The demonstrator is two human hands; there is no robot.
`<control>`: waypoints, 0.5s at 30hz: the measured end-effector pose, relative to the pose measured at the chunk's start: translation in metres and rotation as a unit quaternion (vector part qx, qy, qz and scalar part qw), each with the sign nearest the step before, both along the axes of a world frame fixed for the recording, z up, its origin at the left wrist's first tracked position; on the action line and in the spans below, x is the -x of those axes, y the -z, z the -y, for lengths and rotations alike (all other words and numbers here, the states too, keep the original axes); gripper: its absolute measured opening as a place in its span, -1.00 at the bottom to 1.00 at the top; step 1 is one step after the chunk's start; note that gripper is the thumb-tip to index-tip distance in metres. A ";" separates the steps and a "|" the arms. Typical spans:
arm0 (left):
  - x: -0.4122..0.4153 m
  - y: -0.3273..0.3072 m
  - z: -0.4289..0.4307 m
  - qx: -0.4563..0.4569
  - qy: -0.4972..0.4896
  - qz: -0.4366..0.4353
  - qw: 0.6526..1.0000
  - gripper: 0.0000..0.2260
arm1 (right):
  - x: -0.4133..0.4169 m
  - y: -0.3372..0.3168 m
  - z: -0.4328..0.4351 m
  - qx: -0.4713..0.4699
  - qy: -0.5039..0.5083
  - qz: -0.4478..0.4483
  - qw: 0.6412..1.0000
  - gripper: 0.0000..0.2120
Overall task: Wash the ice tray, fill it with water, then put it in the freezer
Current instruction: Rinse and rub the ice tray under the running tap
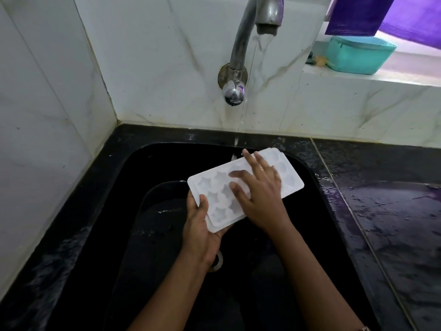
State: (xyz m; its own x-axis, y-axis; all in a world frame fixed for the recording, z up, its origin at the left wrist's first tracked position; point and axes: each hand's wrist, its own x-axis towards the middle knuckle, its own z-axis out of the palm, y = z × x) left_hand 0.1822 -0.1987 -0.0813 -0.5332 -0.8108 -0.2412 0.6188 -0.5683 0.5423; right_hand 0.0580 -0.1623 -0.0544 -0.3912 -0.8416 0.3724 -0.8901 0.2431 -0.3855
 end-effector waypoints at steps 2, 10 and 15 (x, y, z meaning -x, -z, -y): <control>0.003 0.000 -0.004 0.000 0.014 -0.013 1.000 -0.64 | -0.011 0.004 0.004 -0.042 -0.008 -0.043 0.998 -0.48; 0.003 0.001 -0.005 0.005 0.032 -0.022 0.999 -0.62 | -0.013 0.011 0.005 -0.058 0.051 -0.112 0.991 -0.53; 0.001 0.002 0.000 -0.005 0.028 -0.026 0.999 -0.59 | -0.018 0.010 0.007 -0.115 0.014 -0.073 0.991 -0.37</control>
State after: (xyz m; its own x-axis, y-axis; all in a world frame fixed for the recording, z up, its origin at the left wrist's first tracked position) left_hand 0.1814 -0.1986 -0.0833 -0.5899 -0.7771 -0.2193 0.6130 -0.6078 0.5048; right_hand 0.0759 -0.1698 -0.0643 -0.3722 -0.8999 0.2273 -0.9238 0.3356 -0.1840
